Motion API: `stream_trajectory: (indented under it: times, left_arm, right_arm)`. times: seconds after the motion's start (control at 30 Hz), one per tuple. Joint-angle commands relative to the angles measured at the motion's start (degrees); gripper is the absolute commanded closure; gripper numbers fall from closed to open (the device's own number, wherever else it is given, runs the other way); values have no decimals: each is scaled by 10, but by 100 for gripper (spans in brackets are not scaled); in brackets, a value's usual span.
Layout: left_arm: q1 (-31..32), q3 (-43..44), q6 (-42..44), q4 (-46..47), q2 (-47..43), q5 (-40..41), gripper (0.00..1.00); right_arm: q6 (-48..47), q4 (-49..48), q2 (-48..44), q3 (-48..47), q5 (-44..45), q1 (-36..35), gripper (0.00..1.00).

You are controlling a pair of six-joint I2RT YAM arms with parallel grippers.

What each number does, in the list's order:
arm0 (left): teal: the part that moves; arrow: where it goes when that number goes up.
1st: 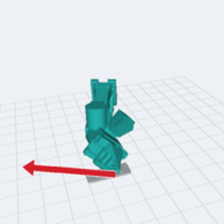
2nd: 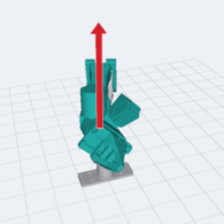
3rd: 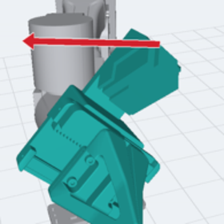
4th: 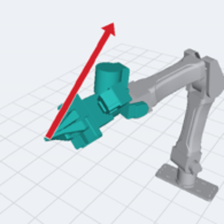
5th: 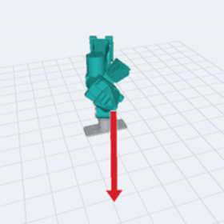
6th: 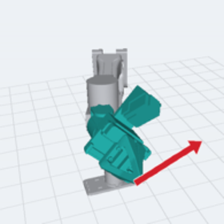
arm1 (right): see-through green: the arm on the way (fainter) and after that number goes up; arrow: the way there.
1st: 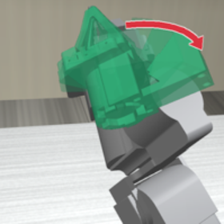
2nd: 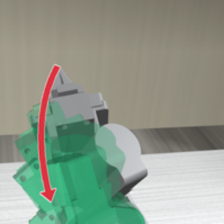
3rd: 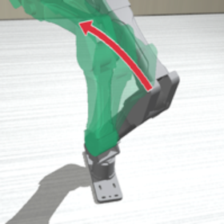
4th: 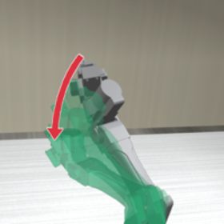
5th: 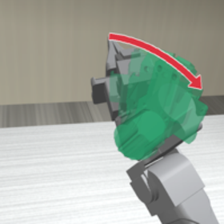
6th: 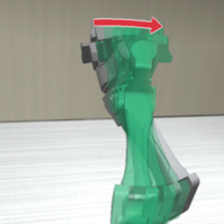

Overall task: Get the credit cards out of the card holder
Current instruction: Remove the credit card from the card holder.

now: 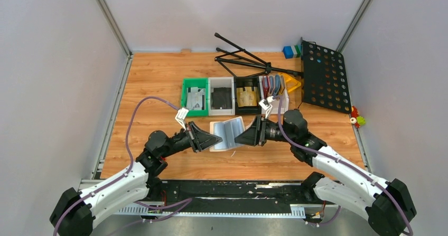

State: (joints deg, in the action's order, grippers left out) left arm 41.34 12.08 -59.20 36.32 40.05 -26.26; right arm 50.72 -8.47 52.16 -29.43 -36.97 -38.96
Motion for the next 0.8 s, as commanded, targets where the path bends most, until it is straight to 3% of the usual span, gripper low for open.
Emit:
stream_trajectory:
  times: [0.0, 0.07, 0.23, 0.5, 0.77]
  left_arm:
    - [8, 23, 23, 5, 1, 8, 100]
    - [11, 24, 23, 8, 3, 8, 100]
    - [16, 29, 25, 6, 5, 9, 100]
    - [24, 29, 32, 5, 16, 12, 100]
    - [28, 38, 65, -57, 13, 29, 99]
  right_arm:
    - [-10, -22, 7, -32, 3, -23, 48]
    - [-17, -11, 15, -38, 10, -33, 48]
    - [-32, 21, 33, -54, 36, -48, 61]
    - [-61, 65, 71, -89, 77, -86, 64]
    - [-95, 149, 83, -125, 155, -117, 92]
